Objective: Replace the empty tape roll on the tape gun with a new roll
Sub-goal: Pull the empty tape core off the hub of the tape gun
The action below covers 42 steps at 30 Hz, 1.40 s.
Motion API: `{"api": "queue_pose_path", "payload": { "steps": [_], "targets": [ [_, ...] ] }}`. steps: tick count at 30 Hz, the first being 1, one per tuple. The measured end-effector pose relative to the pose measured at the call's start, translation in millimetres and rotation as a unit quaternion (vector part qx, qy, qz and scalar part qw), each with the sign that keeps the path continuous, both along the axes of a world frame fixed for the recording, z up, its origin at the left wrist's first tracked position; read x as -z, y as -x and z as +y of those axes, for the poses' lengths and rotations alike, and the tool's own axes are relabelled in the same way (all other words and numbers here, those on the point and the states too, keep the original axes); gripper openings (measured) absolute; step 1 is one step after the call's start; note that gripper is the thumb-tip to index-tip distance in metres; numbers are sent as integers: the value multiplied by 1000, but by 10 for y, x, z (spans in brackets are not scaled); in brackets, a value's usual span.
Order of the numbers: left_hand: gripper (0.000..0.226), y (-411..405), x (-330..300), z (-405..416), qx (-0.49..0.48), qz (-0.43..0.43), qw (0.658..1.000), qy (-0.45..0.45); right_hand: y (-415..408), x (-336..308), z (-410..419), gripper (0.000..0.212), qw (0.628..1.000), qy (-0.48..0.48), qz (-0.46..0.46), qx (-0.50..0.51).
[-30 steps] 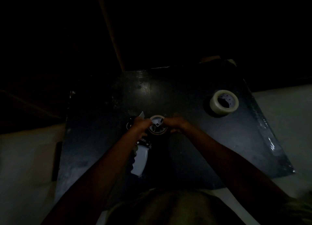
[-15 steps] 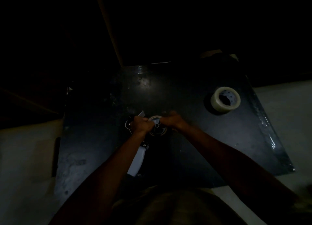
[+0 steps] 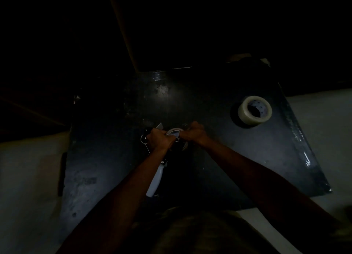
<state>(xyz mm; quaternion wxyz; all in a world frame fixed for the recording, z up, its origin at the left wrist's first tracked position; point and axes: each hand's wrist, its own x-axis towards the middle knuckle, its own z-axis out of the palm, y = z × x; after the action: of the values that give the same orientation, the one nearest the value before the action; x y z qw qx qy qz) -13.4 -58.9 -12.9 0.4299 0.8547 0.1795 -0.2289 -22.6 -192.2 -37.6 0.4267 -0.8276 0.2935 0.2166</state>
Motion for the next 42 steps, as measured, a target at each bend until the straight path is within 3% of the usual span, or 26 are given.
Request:
{"api": "queue_pose_path", "payload": {
  "steps": [7, 12, 18, 22, 27, 30, 34, 42],
  "targets": [
    [28, 26, -14, 9, 13, -16, 999, -33, -36, 157, -10, 93, 999, 28, -12, -12],
    [31, 57, -63, 5, 20, -39, 998, -52, 91, -200, 95, 66, 998, 64, -24, 4],
    [37, 22, -122, 44, 69, -36, 994, -76, 110, -301, 73, 60, 996, 84, -22, 6],
    [27, -6, -97, 137, 123, -10, 991, -52, 186, -334, 90, 43, 998, 60, -27, -23],
    [18, -24, -112, 212, 130, -2, 991, 22, 297, -388, 114, 48, 999, 37, -29, -4],
    [15, -14, -72, 240, 137, -22, 990, 10, 317, -381, 107, 46, 998, 34, -42, 37],
    [36, 22, -80, 215, 127, -63, 990, -12, 307, -394, 136, 43, 996, 58, -62, 37],
    [47, 101, -98, 184, 103, -99, 990, 7, 346, -397, 210, 42, 992, 78, -95, 41]
  ]
}}
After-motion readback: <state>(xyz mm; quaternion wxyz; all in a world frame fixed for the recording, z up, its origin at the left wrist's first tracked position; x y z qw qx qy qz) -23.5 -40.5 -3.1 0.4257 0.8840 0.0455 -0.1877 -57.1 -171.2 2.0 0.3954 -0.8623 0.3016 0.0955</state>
